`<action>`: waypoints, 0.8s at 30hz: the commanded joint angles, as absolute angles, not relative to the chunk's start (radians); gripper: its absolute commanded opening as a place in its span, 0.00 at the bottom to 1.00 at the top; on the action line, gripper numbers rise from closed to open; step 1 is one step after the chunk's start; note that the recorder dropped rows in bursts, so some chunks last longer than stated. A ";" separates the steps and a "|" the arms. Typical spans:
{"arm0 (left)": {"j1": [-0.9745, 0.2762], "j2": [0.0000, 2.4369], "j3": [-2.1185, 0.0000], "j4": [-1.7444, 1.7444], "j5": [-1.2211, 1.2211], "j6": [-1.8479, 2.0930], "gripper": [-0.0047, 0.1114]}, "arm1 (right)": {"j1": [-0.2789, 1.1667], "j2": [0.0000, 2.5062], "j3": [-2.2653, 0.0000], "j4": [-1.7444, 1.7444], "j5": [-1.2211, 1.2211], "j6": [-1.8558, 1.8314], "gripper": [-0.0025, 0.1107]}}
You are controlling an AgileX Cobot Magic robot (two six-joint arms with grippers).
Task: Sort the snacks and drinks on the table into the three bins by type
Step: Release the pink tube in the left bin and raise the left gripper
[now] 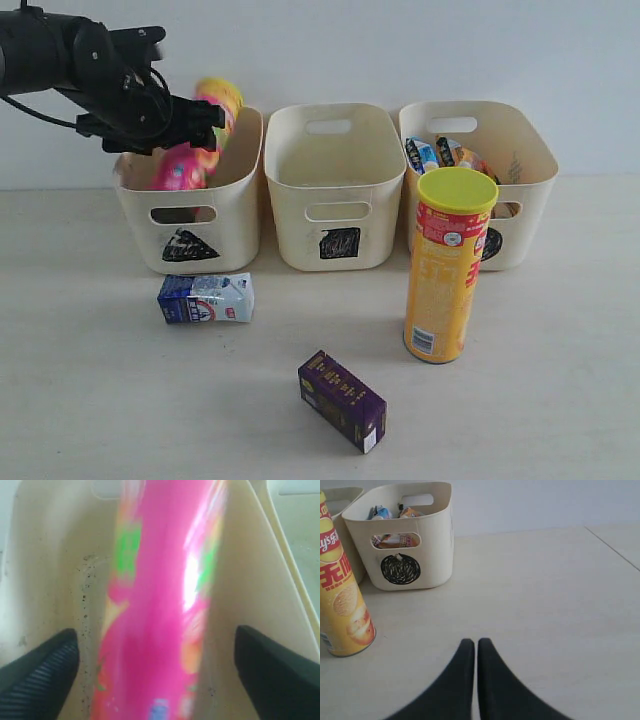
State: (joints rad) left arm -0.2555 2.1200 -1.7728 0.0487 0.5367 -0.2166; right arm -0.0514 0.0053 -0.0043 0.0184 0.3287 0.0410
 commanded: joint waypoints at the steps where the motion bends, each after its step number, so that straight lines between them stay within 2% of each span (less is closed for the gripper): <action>1: -0.252 2.117 -1.782 0.050 0.519 -0.224 0.76 | -0.049 0.000 0.000 0.018 0.320 0.044 0.02; 4: -0.252 2.103 -1.803 0.050 0.521 -0.172 0.74 | -0.049 0.000 0.000 0.018 0.320 0.044 0.02; 6: -0.254 2.071 -1.810 0.050 0.537 -0.076 0.65 | -0.049 0.000 0.000 0.018 0.320 0.044 0.02; 8: -0.254 2.031 -1.810 0.050 0.574 -0.012 0.35 | -0.049 0.000 0.000 0.018 0.320 0.044 0.02; 9: -0.254 2.008 -1.808 0.050 0.592 0.020 0.14 | -0.049 0.000 0.000 0.018 0.320 0.044 0.02; 10: -0.254 1.989 -1.803 0.045 0.599 0.057 0.09 | -0.049 0.000 0.000 0.018 0.320 0.044 0.02; 17: -0.254 1.890 -1.716 0.012 0.567 0.131 0.08 | -0.049 0.000 0.000 0.018 0.320 0.044 0.02; 24: -0.266 1.763 -1.474 0.009 0.329 0.150 0.08 | -0.049 0.000 0.000 0.018 0.320 0.044 0.02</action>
State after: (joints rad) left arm -0.2555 1.8124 -1.5606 0.0195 0.4446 0.1312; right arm -0.0514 0.0053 -0.0043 0.0184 0.3287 0.0410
